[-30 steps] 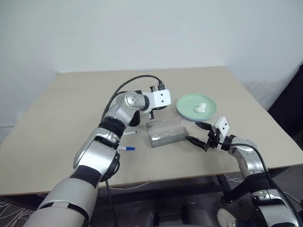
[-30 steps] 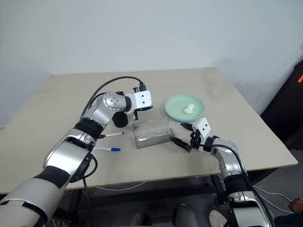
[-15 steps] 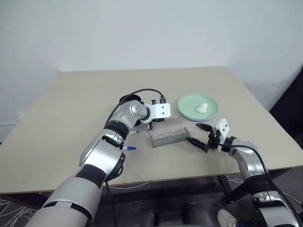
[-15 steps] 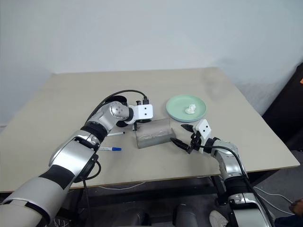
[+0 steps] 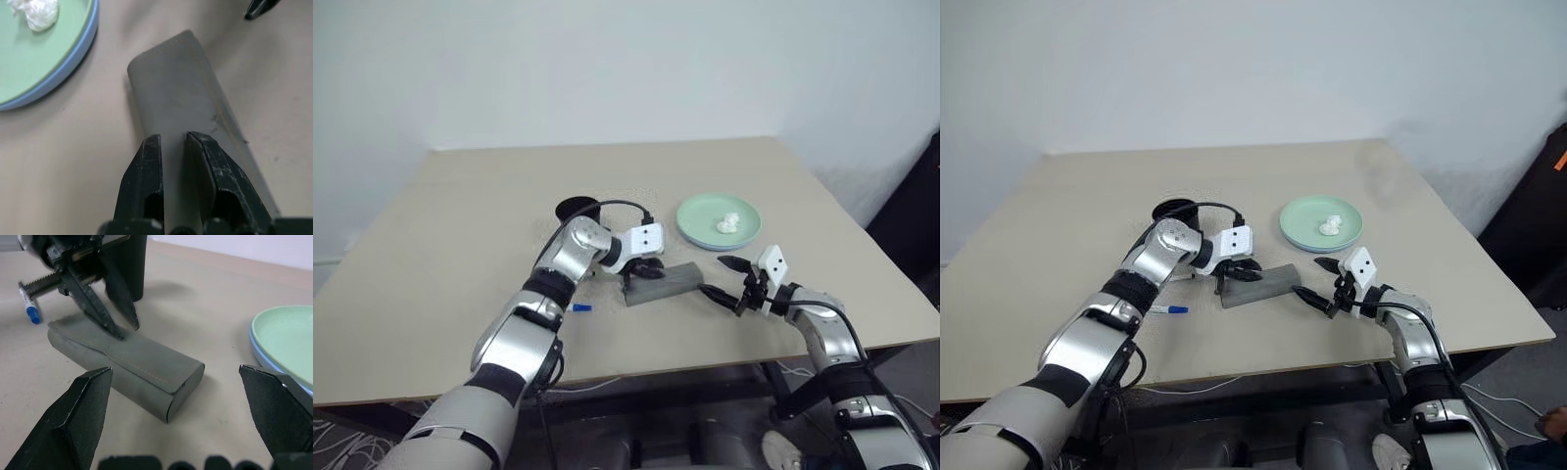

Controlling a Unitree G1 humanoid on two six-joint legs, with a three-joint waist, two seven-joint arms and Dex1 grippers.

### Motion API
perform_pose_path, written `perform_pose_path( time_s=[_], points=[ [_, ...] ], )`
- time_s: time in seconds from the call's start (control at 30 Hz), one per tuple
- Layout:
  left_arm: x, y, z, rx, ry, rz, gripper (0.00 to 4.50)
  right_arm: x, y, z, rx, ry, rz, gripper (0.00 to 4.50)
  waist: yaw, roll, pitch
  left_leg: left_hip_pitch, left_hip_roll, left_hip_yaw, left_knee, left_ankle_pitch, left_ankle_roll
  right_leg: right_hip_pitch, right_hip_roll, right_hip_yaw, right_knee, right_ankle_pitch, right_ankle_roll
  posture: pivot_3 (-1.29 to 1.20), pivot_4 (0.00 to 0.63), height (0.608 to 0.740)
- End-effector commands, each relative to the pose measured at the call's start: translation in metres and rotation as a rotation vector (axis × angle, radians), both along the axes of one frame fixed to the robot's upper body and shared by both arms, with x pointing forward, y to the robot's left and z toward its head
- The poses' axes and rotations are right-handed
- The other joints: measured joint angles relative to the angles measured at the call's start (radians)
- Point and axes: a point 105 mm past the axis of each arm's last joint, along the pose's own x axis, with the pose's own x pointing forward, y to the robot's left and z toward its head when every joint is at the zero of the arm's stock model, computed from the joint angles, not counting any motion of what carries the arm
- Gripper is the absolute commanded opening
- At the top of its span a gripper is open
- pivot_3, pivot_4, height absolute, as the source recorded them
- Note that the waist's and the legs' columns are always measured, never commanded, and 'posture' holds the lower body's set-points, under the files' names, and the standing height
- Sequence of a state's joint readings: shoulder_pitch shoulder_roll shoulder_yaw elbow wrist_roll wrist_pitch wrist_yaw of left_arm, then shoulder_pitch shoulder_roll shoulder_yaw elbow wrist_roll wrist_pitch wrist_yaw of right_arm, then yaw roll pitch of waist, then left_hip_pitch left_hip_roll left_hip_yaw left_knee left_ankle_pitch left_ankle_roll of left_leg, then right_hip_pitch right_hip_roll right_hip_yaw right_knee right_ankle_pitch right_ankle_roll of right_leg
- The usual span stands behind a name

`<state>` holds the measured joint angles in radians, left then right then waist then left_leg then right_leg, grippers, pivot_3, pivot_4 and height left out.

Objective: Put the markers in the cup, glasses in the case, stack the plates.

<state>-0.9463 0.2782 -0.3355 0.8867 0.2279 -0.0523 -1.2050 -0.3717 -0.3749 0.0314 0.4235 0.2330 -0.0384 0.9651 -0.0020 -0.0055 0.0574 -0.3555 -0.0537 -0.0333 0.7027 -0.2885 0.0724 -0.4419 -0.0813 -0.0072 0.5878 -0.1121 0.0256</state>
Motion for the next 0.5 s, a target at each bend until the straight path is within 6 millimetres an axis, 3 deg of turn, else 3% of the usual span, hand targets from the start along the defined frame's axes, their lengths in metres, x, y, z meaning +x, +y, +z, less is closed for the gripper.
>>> perform_pose_path(
  time_s=[0.03,0.23,0.37,0.5],
  points=[
    [-0.004,0.001,0.002,0.021,-0.005,-0.019,0.90,0.005,0.004,0.017,0.012,-0.062,0.020,4.50,0.000,0.000,0.000,0.000,0.000,0.000,0.000,0.000,0.000,0.000,0.000,0.000,0.000,0.000,0.000,0.00,0.000,0.728],
    [-0.006,0.002,0.004,-0.001,-0.024,0.003,0.90,0.005,0.005,0.018,0.013,-0.063,0.022,4.50,0.000,0.000,0.000,0.001,0.000,0.000,0.000,0.000,0.000,0.001,0.000,0.000,0.000,0.000,0.000,0.00,0.000,0.728],
    [0.003,-0.002,0.038,-0.159,-0.087,0.057,0.90,0.005,0.006,0.018,0.016,-0.063,0.020,4.50,0.000,0.000,0.000,0.001,0.000,0.000,0.000,0.000,0.000,0.000,0.000,0.000,0.000,0.000,0.000,0.00,0.000,0.728],
    [-0.002,0.016,0.061,-0.239,-0.083,0.068,0.90,0.004,0.005,0.019,0.018,-0.064,0.016,4.50,-0.002,0.000,0.000,0.000,0.000,0.000,0.000,0.000,0.000,-0.001,0.000,0.000,0.000,0.000,0.000,0.00,0.000,0.728]
  ],
)
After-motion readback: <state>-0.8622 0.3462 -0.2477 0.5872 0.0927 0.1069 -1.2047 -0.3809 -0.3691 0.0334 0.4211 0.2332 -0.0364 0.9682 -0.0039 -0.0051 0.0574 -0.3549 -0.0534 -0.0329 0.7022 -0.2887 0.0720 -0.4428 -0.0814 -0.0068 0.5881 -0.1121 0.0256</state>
